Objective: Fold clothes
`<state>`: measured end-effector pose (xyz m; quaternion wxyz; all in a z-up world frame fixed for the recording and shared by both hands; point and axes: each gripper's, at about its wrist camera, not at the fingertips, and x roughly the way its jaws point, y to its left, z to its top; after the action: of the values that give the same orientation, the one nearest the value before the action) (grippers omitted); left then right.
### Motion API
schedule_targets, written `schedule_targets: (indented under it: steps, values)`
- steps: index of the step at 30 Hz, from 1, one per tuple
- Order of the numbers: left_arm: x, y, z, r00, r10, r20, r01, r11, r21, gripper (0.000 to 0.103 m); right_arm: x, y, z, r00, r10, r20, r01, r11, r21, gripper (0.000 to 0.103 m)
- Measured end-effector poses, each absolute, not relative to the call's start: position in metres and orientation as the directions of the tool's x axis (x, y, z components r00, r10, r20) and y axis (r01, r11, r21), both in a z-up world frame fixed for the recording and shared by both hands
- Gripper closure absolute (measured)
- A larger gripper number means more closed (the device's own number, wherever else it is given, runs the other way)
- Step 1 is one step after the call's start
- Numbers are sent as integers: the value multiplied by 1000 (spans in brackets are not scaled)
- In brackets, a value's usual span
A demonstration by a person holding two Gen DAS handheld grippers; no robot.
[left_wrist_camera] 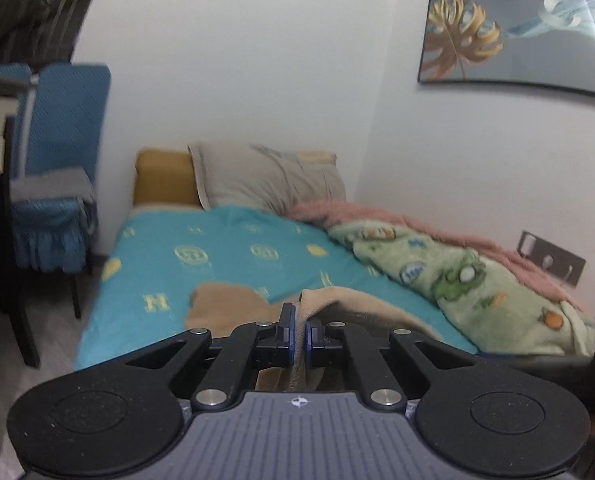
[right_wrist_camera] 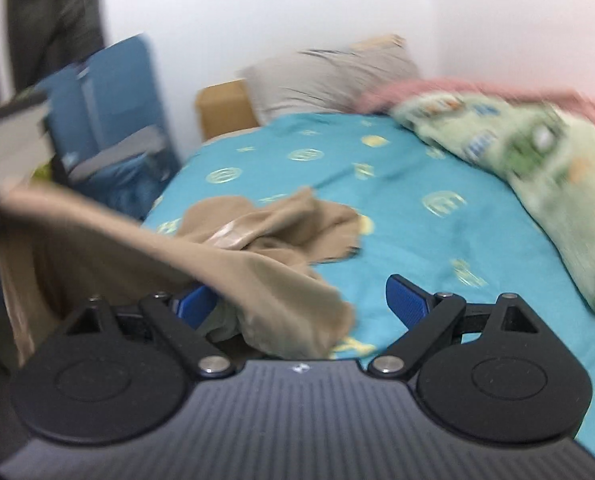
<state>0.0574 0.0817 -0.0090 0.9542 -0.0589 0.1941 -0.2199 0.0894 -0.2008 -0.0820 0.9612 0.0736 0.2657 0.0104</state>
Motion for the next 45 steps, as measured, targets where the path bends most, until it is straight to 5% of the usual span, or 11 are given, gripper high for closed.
schedule_targets:
  steps: [8,12,20,23,27,34,45]
  values:
    - [103,55,-43,745,-473,-471,426,880,-209,98,81,-265,-75,817,-10,-577,199,943,267,10]
    - [118,53,-53,708,-510,-488,438,860,-262,98,80,-227,-79,833,111,-543,9,977,213,10]
    - [126,63,-51,706,-532,-467,420,846,-329,95,86,-132,-120,804,56,-591,-246,937,-246,10]
    - [127,59,-49,751,-453,-481,390,892,-229,83,91,-155,-114,816,26,-577,-141,978,-156,10]
    - [135,53,-56,803,-240,-546,280,960,-10,41,96,-187,-105,827,-17,-563,1,1000,-29,10]
    - [114,75,-41,806,-110,-582,158,987,31,32,102,-222,-102,809,36,-587,92,978,187,10]
    - [70,89,-22,800,-174,-574,199,980,-19,27,98,-228,-89,804,189,-564,20,939,343,10]
